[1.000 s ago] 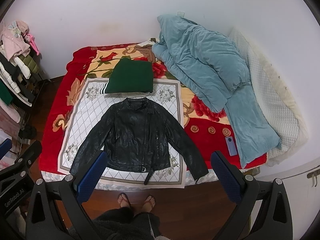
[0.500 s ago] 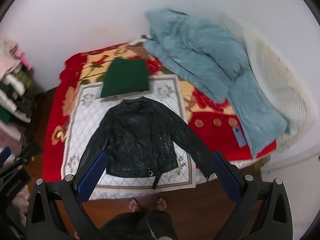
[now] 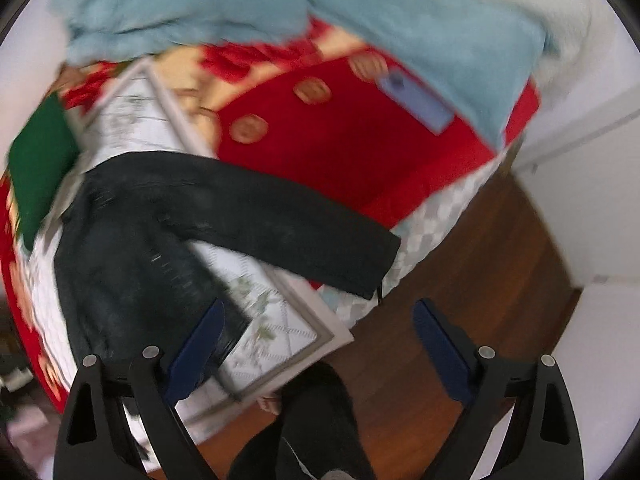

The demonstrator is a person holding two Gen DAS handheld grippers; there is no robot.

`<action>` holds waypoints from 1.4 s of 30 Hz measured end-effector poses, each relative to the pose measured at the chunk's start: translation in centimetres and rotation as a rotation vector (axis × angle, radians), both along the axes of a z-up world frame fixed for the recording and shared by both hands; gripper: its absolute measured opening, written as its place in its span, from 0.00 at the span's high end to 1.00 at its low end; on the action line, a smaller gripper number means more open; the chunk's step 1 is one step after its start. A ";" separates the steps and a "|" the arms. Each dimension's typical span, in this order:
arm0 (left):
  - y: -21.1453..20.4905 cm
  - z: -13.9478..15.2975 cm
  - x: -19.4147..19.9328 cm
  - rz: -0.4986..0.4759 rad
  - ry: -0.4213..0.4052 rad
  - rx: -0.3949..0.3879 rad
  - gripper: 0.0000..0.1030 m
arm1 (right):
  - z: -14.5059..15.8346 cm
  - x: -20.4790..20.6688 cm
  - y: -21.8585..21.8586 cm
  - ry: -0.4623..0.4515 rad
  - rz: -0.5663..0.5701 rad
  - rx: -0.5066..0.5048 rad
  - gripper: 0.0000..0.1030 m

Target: Fold large clothes

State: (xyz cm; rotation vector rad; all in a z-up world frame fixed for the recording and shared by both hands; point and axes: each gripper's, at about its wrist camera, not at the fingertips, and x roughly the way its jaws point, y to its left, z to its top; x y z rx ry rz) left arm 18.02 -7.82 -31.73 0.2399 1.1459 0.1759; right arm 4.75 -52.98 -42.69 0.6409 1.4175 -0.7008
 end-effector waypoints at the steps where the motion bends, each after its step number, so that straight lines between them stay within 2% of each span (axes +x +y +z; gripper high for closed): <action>1: -0.8 -1.9 0.5 0.000 0.019 0.016 0.00 | -2.6 0.0 -1.8 0.003 -0.020 0.030 0.07; 3: -2.2 -5.4 1.4 0.002 0.062 0.031 0.00 | -8.6 0.1 -5.5 0.013 -0.051 0.078 0.07; 6: -4.7 -10.9 2.5 -0.005 0.121 0.061 0.00 | -15.5 1.0 -8.4 0.037 -0.041 0.113 0.07; 11: -8.3 -16.8 4.3 -0.042 0.168 0.076 0.00 | -24.4 3.9 -10.3 0.050 0.114 0.229 0.07; 13: -10.0 -18.2 4.8 -0.070 0.176 0.085 0.00 | -26.4 4.8 -9.9 0.079 0.181 0.279 0.11; 15: -11.3 -18.8 5.1 -0.099 0.183 0.087 0.00 | -27.1 5.5 -9.1 0.093 0.241 0.285 0.27; 17: -12.5 -18.9 5.3 -0.122 0.189 0.084 0.00 | -26.6 5.9 -8.5 0.077 0.270 0.278 0.86; 19: -13.6 -18.5 5.4 -0.141 0.185 0.079 0.00 | -25.8 6.0 -8.9 0.071 0.243 0.284 0.96; 24: -16.4 -17.5 5.9 -0.176 0.170 0.053 0.00 | -20.7 6.8 -11.6 -0.020 0.198 0.136 0.96; 26: -17.5 -18.0 6.1 -0.188 0.171 0.048 0.00 | -19.3 8.0 -12.2 -0.035 0.207 0.034 0.89; 27: -17.8 -18.5 6.3 -0.193 0.181 0.049 0.00 | -19.7 8.7 -12.3 -0.022 0.219 0.011 0.85; 29: -18.1 -19.8 6.4 -0.198 0.211 0.057 0.00 | -20.9 8.9 -12.6 0.012 0.197 0.054 0.74; 30: -18.0 -20.4 6.4 -0.199 0.218 0.064 0.00 | -21.0 8.2 -13.2 -0.020 0.144 0.096 0.72; 32: -17.5 -21.9 6.1 -0.198 0.227 0.089 0.00 | -20.3 5.5 -13.8 -0.126 -0.012 0.176 0.54; 34: -17.0 -23.2 6.0 -0.186 0.238 0.105 0.00 | -19.9 2.2 -14.0 -0.226 -0.163 0.243 0.43; 37: -16.2 -25.3 5.8 -0.151 0.269 0.121 0.00 | -22.1 -2.2 -13.5 -0.316 -0.395 0.384 0.42; 40: -15.7 -26.2 6.0 -0.128 0.288 0.109 0.00 | -26.6 -5.1 -11.8 -0.277 -0.561 0.510 0.41; 42: -15.7 -26.6 6.0 -0.126 0.293 0.098 0.00 | -27.5 -6.6 -10.3 -0.367 -0.611 0.570 0.42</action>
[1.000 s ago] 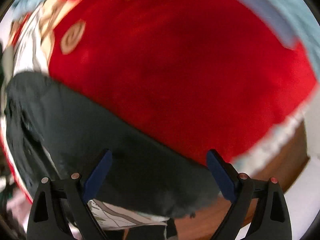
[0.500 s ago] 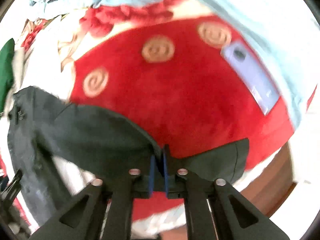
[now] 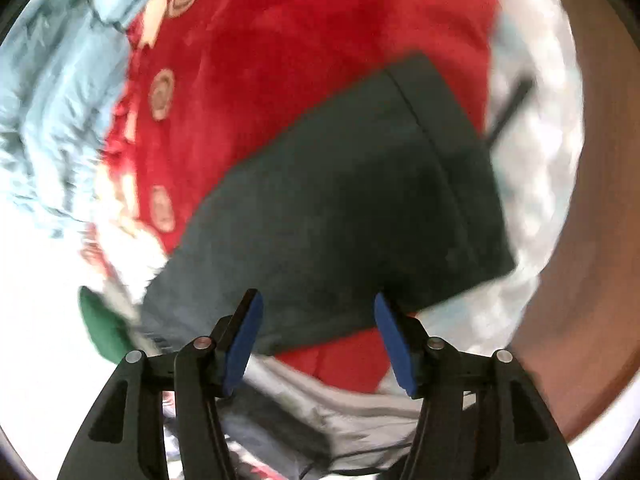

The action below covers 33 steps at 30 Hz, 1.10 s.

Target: Fold large clothes

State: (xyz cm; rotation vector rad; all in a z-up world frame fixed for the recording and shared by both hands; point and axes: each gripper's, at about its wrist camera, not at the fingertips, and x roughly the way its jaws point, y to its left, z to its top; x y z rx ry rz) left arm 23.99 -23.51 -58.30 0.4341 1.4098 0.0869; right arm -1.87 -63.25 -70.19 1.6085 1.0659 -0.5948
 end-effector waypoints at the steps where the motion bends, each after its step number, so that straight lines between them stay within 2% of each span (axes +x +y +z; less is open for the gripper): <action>1: 0.0 -0.2 0.0 -0.004 -0.001 0.001 0.00 | -0.3 -0.4 0.7 -0.006 0.004 0.005 0.42; 3: -0.2 -0.6 -0.1 -0.007 -0.005 0.006 0.00 | -2.0 -0.4 1.9 -0.017 0.005 0.051 0.42; 5: -0.4 -0.9 -0.2 -0.008 -0.010 0.007 0.00 | -4.3 -0.8 2.8 -0.025 -0.033 0.106 0.42; 6: -0.4 -1.0 -0.2 -0.009 -0.012 0.008 0.00 | -5.0 -1.0 2.9 -0.058 -0.086 0.110 0.41; 10: -0.6 -1.1 -0.3 -0.016 -0.019 -0.002 0.00 | -4.3 -1.5 3.0 -0.143 -0.226 0.007 0.41; 13: -0.3 -1.1 -0.3 -0.002 -0.015 -0.027 0.00 | -3.1 -1.1 4.2 -0.179 -0.271 -0.058 0.43; 19: -0.1 -1.3 -0.1 0.018 -0.008 -0.043 0.00 | 0.5 0.4 5.5 -0.205 -0.189 -0.166 0.46; 22: -0.2 -1.2 -0.2 0.024 -0.010 -0.042 0.00 | 1.4 -0.9 5.6 -0.193 -0.177 -0.172 0.56; 24: -0.1 -1.3 0.1 0.027 -0.009 -0.043 0.00 | 2.0 -1.2 6.2 -0.204 -0.170 -0.150 0.57; 27: 0.2 -1.4 0.0 0.039 -0.007 -0.052 0.00 | 1.1 -2.4 6.8 -0.240 -0.129 -0.094 0.57; 29: 0.3 -1.4 0.1 0.038 -0.008 -0.054 0.00 | -1.1 -1.9 7.0 -0.244 -0.126 -0.035 0.57; 33: 0.7 -1.6 -0.1 0.039 0.000 -0.064 0.00 | -2.9 -1.7 6.0 -0.277 -0.238 -0.047 0.57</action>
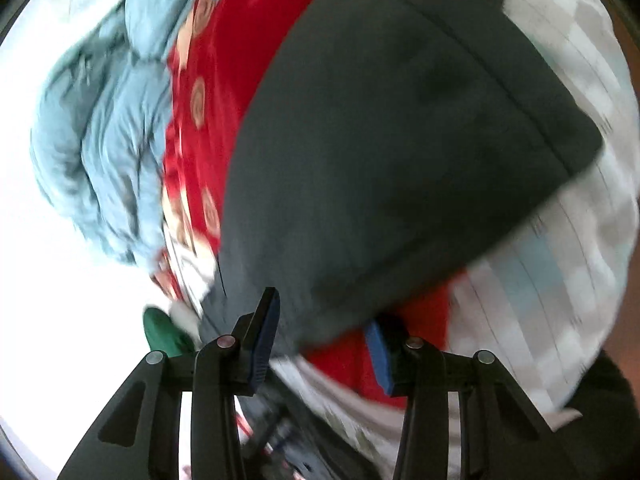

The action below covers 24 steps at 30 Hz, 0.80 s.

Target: Fold large clothes

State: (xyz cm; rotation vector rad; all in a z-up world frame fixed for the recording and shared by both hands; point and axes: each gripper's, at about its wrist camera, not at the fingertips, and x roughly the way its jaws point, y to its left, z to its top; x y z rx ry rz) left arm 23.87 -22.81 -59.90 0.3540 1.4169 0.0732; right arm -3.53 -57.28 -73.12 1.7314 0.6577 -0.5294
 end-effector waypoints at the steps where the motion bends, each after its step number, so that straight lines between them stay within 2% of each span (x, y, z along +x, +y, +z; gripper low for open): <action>1: 0.1 -0.1 0.1 0.001 0.004 -0.004 0.00 | 0.1 0.1 -0.1 -0.015 -0.022 -0.003 0.57; 5: 0.6 -0.6 0.1 0.014 0.013 -0.016 0.00 | 0.9 1.6 -0.5 -0.056 -0.055 -0.086 0.56; 10: 1.4 -0.8 0.3 0.023 0.031 -0.027 0.00 | -0.5 4.9 -1.2 -0.069 -0.039 -0.123 0.56; 12: 1.3 -0.6 0.7 0.013 0.046 -0.030 0.00 | 0.0 6.3 -1.4 -0.068 -0.021 -0.171 0.79; 13: 1.3 -0.5 0.9 0.007 0.051 -0.033 0.00 | 0.5 7.0 -1.7 -0.086 -0.022 -0.176 0.95; 15: 1.0 0.3 1.4 0.002 0.042 -0.046 0.00 | 2.4 8.1 -2.1 -0.071 -0.020 -0.219 0.95; 18: 1.5 1.9 2.0 0.006 0.006 -0.048 0.00 | 6.9 10.2 -2.1 -0.054 0.033 -0.322 0.95; 21: 2.5 3.7 3.0 0.015 -0.034 -0.030 0.00 | 11.6 13.3 -0.9 -0.059 0.133 -0.420 0.95; 24: 4.5 5.9 4.5 0.041 -0.089 -0.030 0.00 | 16.1 17.6 2.2 -0.057 0.271 -0.530 0.95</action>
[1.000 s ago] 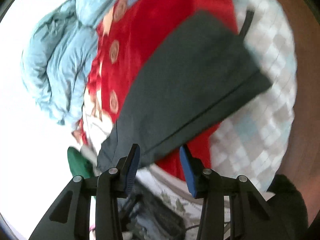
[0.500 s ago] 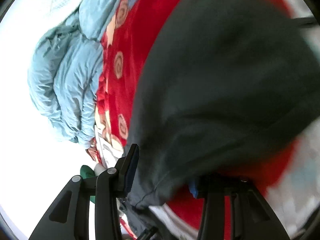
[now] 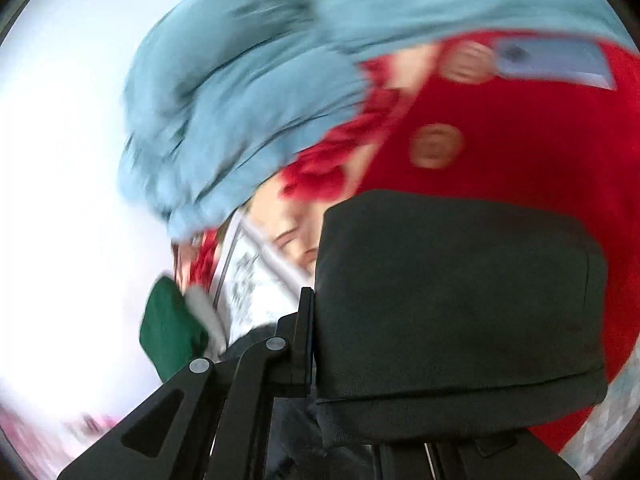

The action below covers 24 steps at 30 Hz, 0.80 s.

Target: Fold large clothes

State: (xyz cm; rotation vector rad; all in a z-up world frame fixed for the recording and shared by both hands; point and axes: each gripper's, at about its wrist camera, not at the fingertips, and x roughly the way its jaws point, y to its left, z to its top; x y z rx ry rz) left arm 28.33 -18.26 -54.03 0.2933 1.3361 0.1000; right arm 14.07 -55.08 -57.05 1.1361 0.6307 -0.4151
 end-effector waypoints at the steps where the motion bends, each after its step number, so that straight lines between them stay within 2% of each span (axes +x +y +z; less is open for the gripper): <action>1: 0.6 0.4 0.4 0.011 -0.005 -0.007 0.00 | 1.1 1.4 1.2 0.006 0.039 -0.034 0.95; 6: 5.8 2.0 2.9 0.093 -0.035 -0.035 0.00 | 4.4 8.7 8.8 0.054 0.241 -0.194 0.95; 9: 8.6 2.2 3.8 0.131 -0.046 -0.038 0.00 | 5.0 12.6 14.2 0.081 0.353 -0.270 0.96; 13: 14.5 2.0 4.9 0.215 -0.060 -0.026 0.00 | 4.2 17.6 22.3 0.130 0.513 -0.379 0.96; 15: 17.4 1.6 5.0 0.266 -0.061 -0.011 0.00 | 2.8 19.4 26.4 0.162 0.596 -0.442 0.96; 17: 21.0 1.0 4.6 0.327 -0.050 0.009 0.00 | 0.3 22.2 32.4 0.234 0.742 -0.534 0.96; 20: 26.6 -0.4 3.5 0.424 -0.011 0.039 0.00 | -6.2 24.7 42.3 0.431 1.021 -0.697 0.95; 21: 28.0 -0.7 3.1 0.449 0.005 0.045 0.00 | -7.7 24.9 44.3 0.482 1.097 -0.722 0.95; 22: 29.7 -1.1 2.4 0.478 0.023 0.051 0.00 | -10.4 24.7 47.6 0.566 1.223 -0.750 0.88; 24: 32.0 -1.4 1.5 0.517 0.042 0.055 0.00 | -11.7 23.6 50.3 0.578 1.302 -0.782 0.77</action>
